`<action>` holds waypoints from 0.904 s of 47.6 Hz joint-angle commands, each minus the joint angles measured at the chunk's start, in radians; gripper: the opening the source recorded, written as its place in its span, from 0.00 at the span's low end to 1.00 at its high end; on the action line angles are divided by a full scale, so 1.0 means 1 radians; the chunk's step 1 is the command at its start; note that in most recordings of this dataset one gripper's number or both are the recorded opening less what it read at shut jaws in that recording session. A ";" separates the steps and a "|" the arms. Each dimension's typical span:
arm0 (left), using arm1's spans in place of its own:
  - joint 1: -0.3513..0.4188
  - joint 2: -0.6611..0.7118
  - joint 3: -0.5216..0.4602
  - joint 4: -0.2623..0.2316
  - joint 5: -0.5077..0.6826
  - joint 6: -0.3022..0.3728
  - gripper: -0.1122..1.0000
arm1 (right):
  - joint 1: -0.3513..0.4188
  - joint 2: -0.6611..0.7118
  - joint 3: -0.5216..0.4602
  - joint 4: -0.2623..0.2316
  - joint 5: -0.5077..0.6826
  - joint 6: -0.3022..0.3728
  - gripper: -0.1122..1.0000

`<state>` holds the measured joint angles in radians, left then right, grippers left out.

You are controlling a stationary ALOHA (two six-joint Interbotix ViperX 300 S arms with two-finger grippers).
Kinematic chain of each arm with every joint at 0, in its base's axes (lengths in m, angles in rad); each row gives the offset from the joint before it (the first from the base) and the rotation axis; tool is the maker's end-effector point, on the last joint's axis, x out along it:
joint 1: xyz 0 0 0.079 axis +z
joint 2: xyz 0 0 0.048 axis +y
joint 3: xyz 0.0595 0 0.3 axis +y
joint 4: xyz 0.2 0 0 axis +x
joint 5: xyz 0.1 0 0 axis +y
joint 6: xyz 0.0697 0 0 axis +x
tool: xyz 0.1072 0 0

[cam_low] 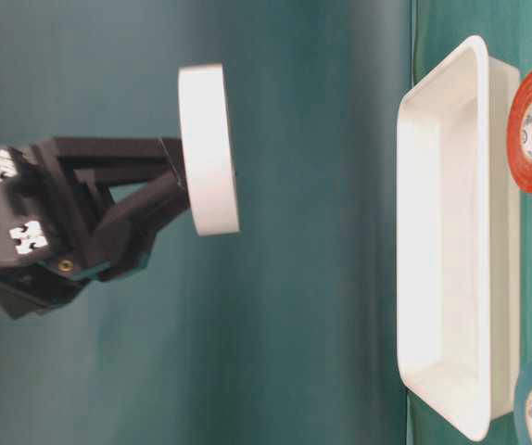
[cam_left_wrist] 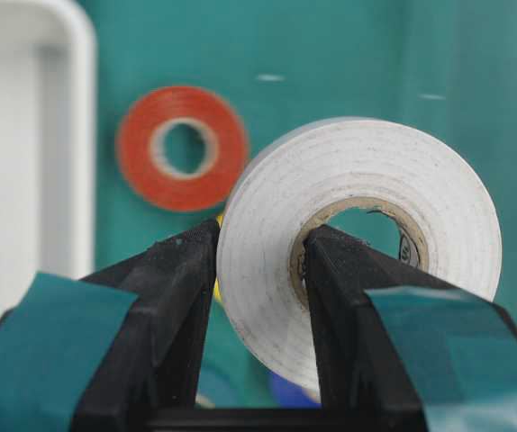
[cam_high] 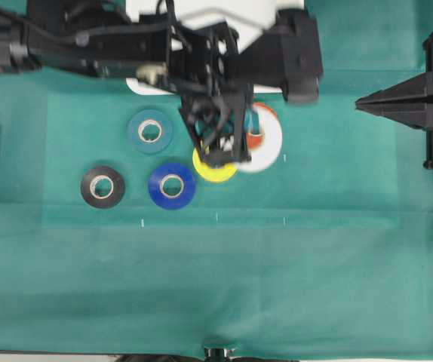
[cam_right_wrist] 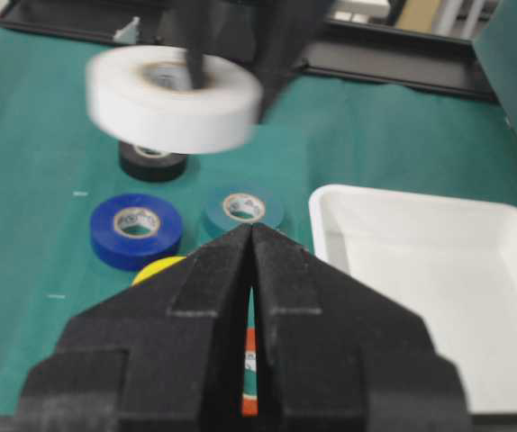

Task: Pick up the tape from a random location and place it into the white case.
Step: 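Carry the white roll with the left gripper over the white tray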

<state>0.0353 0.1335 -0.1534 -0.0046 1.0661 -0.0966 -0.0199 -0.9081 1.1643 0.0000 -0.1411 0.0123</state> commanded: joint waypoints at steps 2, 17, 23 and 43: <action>0.041 -0.054 0.003 0.003 -0.008 0.003 0.35 | 0.002 0.006 -0.021 0.003 -0.005 0.002 0.10; 0.156 -0.075 0.035 0.006 -0.028 0.006 0.35 | 0.000 0.006 -0.021 0.003 -0.005 0.002 0.10; 0.204 -0.081 0.043 0.006 -0.028 0.015 0.35 | 0.000 0.006 -0.021 0.002 -0.005 0.002 0.10; 0.278 -0.095 0.061 0.005 -0.028 0.018 0.35 | 0.002 0.006 -0.021 0.003 0.003 0.002 0.10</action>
<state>0.3068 0.0844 -0.0813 -0.0015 1.0446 -0.0798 -0.0199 -0.9066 1.1643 0.0000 -0.1350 0.0123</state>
